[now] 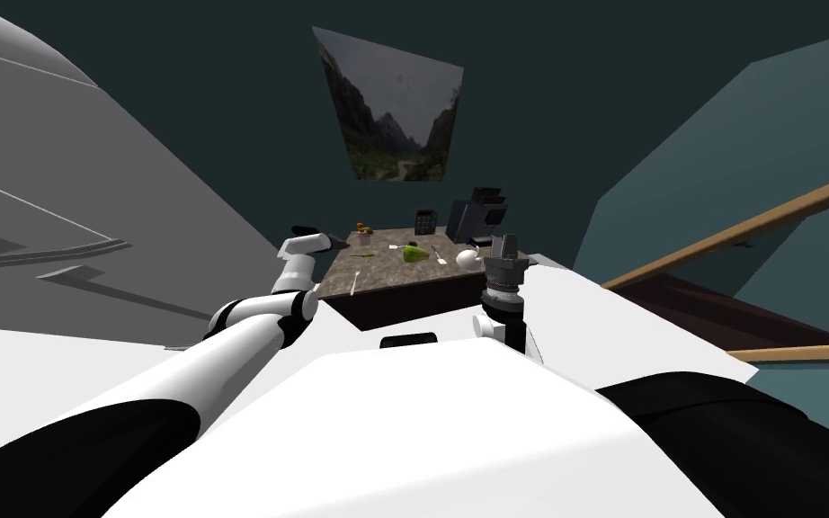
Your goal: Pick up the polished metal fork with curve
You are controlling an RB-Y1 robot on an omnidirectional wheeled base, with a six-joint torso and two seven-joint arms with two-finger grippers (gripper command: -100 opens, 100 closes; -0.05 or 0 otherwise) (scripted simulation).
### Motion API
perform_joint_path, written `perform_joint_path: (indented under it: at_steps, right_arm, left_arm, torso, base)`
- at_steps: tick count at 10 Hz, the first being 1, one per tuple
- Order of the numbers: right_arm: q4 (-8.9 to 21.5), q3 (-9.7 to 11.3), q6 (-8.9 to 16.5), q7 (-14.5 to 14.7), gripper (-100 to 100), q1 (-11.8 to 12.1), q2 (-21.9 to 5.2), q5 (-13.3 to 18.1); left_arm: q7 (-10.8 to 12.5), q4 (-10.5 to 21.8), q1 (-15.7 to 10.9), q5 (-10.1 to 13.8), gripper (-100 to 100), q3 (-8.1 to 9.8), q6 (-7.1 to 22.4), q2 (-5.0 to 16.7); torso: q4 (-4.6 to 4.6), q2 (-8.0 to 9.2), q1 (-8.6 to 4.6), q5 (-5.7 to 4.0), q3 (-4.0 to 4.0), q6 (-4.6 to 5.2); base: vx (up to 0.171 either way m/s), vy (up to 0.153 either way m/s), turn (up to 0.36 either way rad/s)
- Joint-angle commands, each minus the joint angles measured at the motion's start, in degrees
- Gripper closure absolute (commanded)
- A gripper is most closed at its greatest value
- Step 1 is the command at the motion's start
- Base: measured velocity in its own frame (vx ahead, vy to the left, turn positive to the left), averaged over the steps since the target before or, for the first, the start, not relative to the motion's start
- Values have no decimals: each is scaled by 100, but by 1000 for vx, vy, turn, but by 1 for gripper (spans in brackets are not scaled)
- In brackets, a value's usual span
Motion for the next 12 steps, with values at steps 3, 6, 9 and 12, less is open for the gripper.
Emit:
perform_joint_path:
  at_steps: [3,6,9,12]
  right_arm:
    - [0,0,0,0,0,-1,-1,0]
    - [0,0,0,0,0,0,0,0]
    - [0,0,0,0,0,-1,0,0]
    - [0,0,0,0,0,-1,-1,0]
  left_arm:
    - [241,405,-148,41,-100,105,413,70]
    - [373,908,-233,71,-100,171,642,116]
    - [612,1499,-355,118,-100,291,1032,197]
    - [719,1658,-396,134,-100,345,1246,229]
  torso:
    - [1,12,18,4,6,2]
    - [1,5,2,1,3,0]
    - [0,3,13,3,1,1]
    - [2,10,22,4,5,2]
  base:
    - [27,-54,35]
    - [36,-78,61]
    - [40,-61,61]
    - [29,-46,39]
